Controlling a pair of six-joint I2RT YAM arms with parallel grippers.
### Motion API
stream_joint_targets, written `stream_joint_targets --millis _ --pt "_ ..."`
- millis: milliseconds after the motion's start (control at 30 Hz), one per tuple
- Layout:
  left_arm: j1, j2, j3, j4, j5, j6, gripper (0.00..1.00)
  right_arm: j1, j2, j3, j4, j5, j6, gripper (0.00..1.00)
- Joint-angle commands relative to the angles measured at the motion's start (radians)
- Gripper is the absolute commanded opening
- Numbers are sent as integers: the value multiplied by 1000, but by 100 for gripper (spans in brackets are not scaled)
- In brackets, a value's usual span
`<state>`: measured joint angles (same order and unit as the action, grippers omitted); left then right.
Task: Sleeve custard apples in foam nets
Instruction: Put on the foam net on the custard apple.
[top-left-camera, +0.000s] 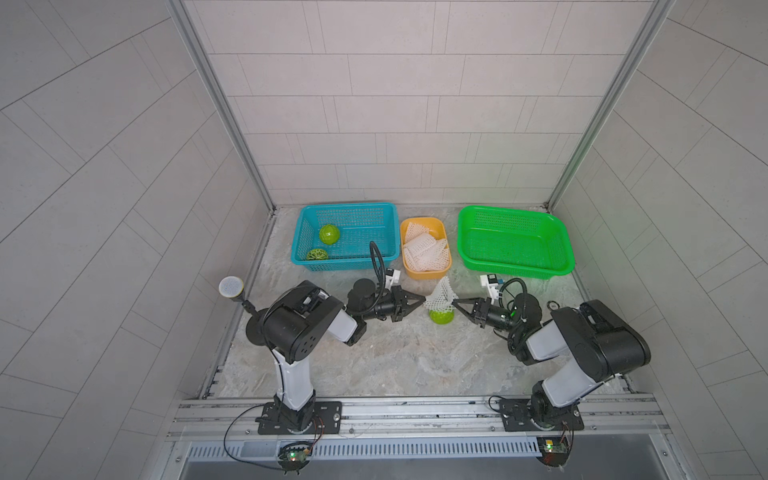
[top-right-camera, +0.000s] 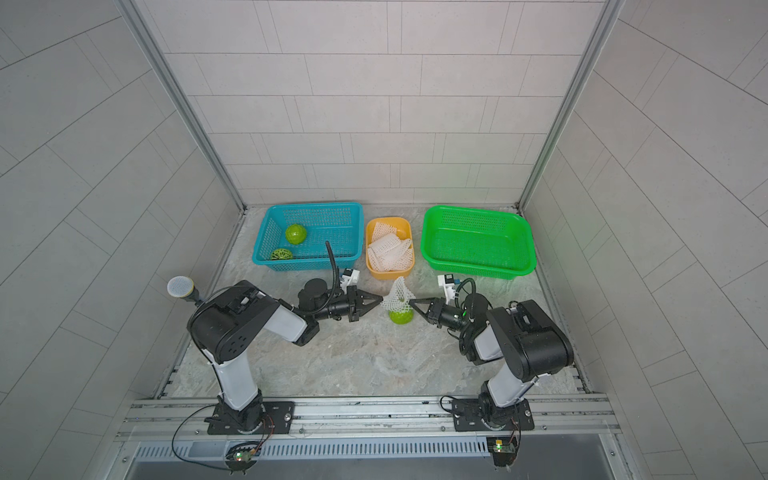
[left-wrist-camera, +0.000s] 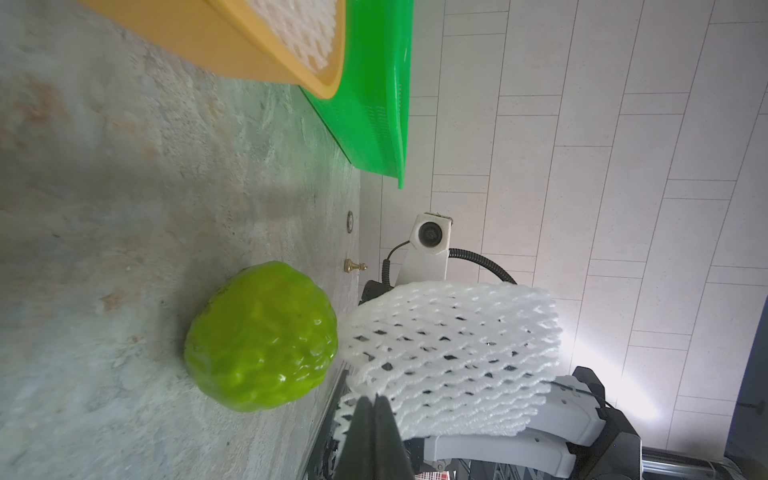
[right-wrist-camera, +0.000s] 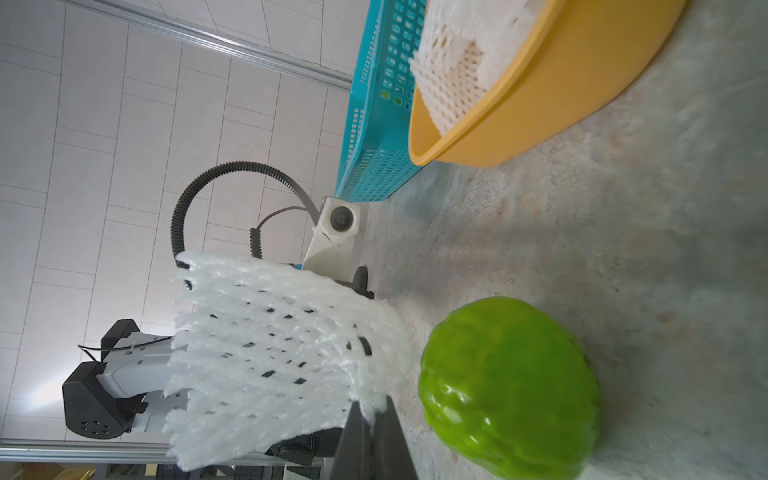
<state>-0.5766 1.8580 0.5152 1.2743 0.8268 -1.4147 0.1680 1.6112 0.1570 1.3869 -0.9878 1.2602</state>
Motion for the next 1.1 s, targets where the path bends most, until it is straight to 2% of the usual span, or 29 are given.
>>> stream_joint_targets --millis 0,300,1067 --pt "-5 16 29 46 -8 34 0 -13 3 -5 37 8 -26 0" --pt "-12 79 72 46 -2 28 0 -33 18 -15 36 15 -25 0" --pt "-41 120 27 47 20 26 0 -41 17 -85 38 -1 -36 0"
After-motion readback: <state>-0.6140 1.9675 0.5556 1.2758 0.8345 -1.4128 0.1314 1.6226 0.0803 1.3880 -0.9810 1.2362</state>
